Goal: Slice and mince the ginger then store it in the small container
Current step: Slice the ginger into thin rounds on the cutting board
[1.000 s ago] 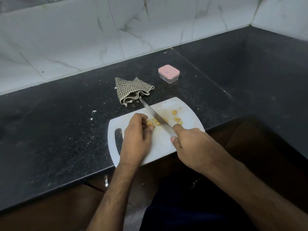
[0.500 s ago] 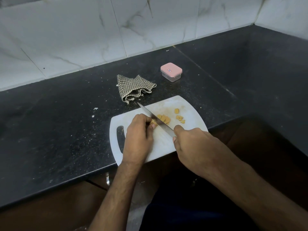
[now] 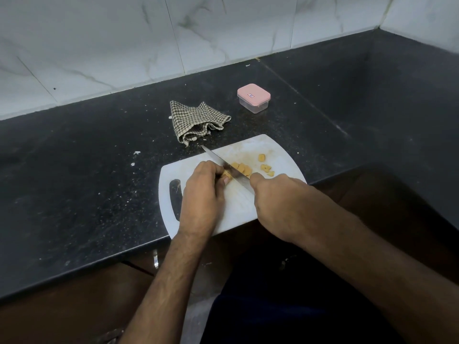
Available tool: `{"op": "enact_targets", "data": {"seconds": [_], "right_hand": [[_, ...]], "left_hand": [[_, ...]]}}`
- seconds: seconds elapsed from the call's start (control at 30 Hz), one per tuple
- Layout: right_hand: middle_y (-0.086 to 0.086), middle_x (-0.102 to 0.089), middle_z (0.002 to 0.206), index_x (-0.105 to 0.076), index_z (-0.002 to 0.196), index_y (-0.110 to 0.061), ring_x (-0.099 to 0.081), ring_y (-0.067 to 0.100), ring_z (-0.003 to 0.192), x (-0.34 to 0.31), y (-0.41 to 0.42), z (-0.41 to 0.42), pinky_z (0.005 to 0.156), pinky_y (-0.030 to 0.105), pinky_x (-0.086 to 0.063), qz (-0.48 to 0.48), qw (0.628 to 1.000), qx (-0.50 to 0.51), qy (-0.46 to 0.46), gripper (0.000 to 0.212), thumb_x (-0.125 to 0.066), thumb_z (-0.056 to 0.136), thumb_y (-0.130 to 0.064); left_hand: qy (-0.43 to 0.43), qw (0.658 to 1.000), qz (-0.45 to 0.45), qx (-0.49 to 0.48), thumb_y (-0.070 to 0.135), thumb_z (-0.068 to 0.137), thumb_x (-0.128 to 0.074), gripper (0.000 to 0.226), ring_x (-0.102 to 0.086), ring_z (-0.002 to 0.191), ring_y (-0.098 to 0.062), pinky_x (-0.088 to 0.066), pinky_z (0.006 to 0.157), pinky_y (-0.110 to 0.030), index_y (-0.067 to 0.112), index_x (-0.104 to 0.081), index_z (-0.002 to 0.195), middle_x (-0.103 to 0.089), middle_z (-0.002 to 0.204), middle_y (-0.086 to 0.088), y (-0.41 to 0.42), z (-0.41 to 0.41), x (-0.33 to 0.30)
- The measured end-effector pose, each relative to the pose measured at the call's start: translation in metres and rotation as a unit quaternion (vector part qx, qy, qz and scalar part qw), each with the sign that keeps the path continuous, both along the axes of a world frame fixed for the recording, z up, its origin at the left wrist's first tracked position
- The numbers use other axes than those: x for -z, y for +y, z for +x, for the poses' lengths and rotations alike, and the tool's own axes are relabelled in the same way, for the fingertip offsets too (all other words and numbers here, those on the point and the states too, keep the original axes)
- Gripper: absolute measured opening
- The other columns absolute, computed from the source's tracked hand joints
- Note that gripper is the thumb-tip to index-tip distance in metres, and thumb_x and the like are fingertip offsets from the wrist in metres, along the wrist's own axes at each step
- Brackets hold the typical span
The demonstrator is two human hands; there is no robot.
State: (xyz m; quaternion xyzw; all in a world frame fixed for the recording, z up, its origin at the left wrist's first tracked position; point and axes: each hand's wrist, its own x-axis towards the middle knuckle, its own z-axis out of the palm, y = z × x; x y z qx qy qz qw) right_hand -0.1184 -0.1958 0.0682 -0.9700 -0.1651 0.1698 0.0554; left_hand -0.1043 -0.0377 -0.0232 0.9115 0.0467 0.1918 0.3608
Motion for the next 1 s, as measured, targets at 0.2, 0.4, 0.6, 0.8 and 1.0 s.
{"op": "enact_targets", "data": {"seconds": [0.2,0.4,0.6,0.8,1.0], "right_hand": [[0.003,-0.035,0.082,-0.039,0.137,-0.019,-0.043,0.024,0.089,-0.003,0.015,0.007,0.072,0.037,-0.04,-0.027,1.0,-0.003,0.008,0.039,-0.041,0.098,-0.014],[0.004,-0.043,0.09,-0.038,0.135,-0.022,-0.05,0.022,0.091,0.006,0.005,0.006,0.074,0.035,-0.046,-0.011,1.0,0.006,0.02,0.036,-0.04,0.099,-0.018],[0.001,-0.04,0.081,-0.04,0.127,-0.02,-0.05,0.023,0.086,0.011,0.003,0.001,0.07,0.036,-0.045,0.009,1.0,0.002,0.001,0.029,-0.038,0.098,-0.015],[0.001,-0.042,0.08,-0.039,0.127,-0.021,-0.053,0.021,0.086,0.023,0.001,0.002,0.072,0.036,-0.049,0.018,1.0,0.006,0.024,0.03,-0.041,0.098,-0.016],[-0.001,-0.042,0.08,-0.036,0.115,-0.022,-0.051,0.018,0.079,0.028,-0.009,-0.019,0.064,0.034,-0.044,0.047,0.998,0.017,0.025,0.016,-0.039,0.1,-0.017]], "left_hand": [[-0.003,1.0,-0.003,0.0,0.013,0.096,-0.067,0.005,-0.059,0.093,-0.012,-0.048,0.083,-0.03,0.014,-0.065,0.101,-0.066,0.102,0.002,0.003,-0.002,0.001],[-0.013,1.0,-0.015,0.005,0.011,0.095,-0.067,0.005,-0.059,0.092,-0.012,-0.049,0.084,-0.032,0.013,-0.064,0.099,-0.065,0.099,0.004,-0.001,0.0,0.004],[-0.012,1.0,0.001,0.003,0.013,0.096,-0.068,0.004,-0.058,0.091,-0.01,-0.045,0.081,-0.024,0.015,-0.065,0.099,-0.065,0.099,0.005,0.003,0.0,0.003],[-0.011,1.0,-0.015,0.009,0.012,0.096,-0.068,0.006,-0.059,0.09,-0.008,-0.042,0.077,-0.01,0.016,-0.064,0.098,-0.065,0.098,0.006,0.0,-0.002,0.006],[-0.019,1.0,-0.013,0.009,0.012,0.096,-0.066,0.006,-0.061,0.091,-0.01,-0.05,0.084,-0.029,0.016,-0.063,0.098,-0.065,0.098,0.006,0.004,0.0,0.006]]}}
